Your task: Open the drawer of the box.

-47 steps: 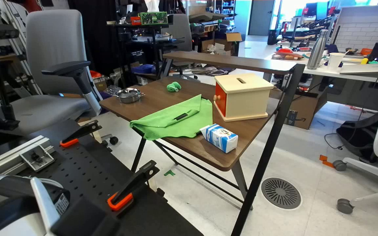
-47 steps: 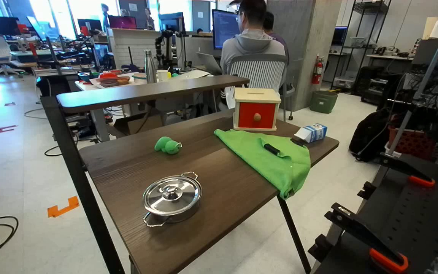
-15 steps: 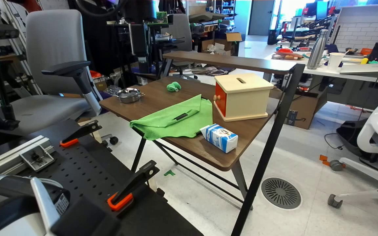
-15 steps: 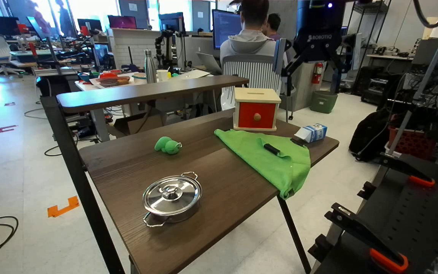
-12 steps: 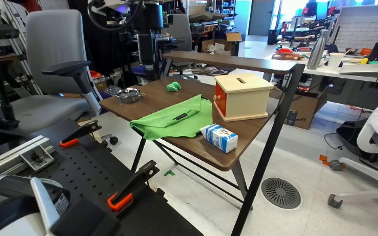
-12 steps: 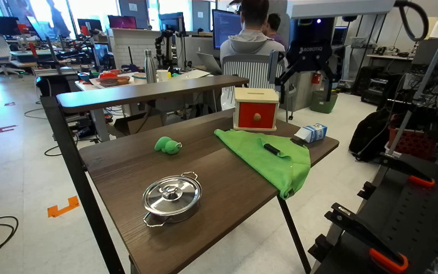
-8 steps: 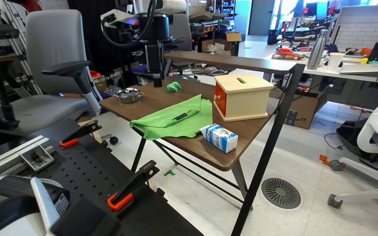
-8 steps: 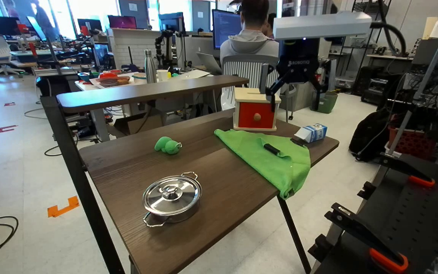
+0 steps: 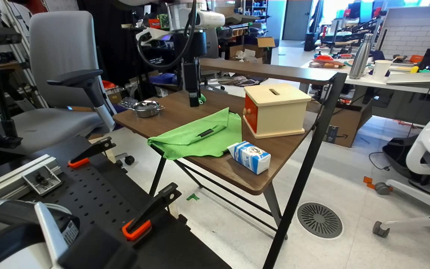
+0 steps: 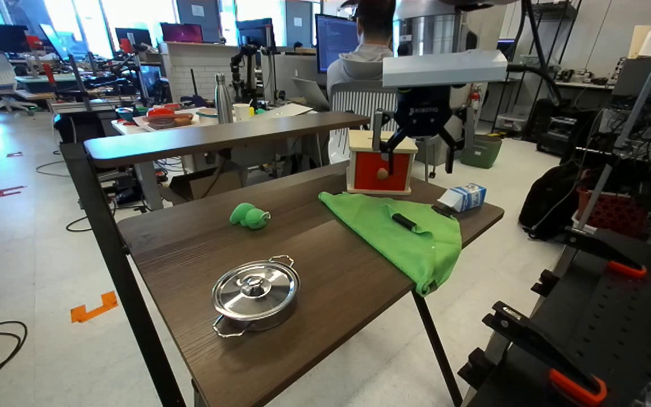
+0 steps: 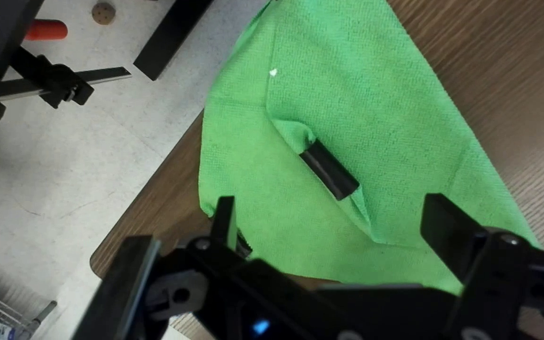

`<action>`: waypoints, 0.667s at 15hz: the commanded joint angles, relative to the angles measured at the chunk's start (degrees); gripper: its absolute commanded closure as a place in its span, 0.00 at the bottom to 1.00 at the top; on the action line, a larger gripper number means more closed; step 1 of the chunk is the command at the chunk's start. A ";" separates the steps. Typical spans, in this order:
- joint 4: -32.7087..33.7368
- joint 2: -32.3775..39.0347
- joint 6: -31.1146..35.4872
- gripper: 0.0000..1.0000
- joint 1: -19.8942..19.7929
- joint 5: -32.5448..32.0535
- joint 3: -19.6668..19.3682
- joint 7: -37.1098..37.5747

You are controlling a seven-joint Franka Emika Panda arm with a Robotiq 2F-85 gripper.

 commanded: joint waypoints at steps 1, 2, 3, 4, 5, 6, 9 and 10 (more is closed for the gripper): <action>4.36 3.90 2.06 0.00 1.68 -1.34 -2.41 2.05; 5.46 4.88 2.56 0.00 1.77 -1.21 -2.80 2.11; 6.31 5.69 3.23 0.00 1.90 -1.10 -3.17 2.10; 7.05 6.37 3.73 0.00 2.08 -1.03 -3.54 2.14; 7.80 7.04 4.17 0.00 2.14 -0.86 -3.81 2.06; 8.50 7.75 4.79 0.00 2.11 -0.60 -3.99 1.76; 10.46 9.42 5.54 0.00 1.62 0.43 -4.07 0.68; 10.96 9.94 5.98 0.00 1.60 0.28 -4.32 0.50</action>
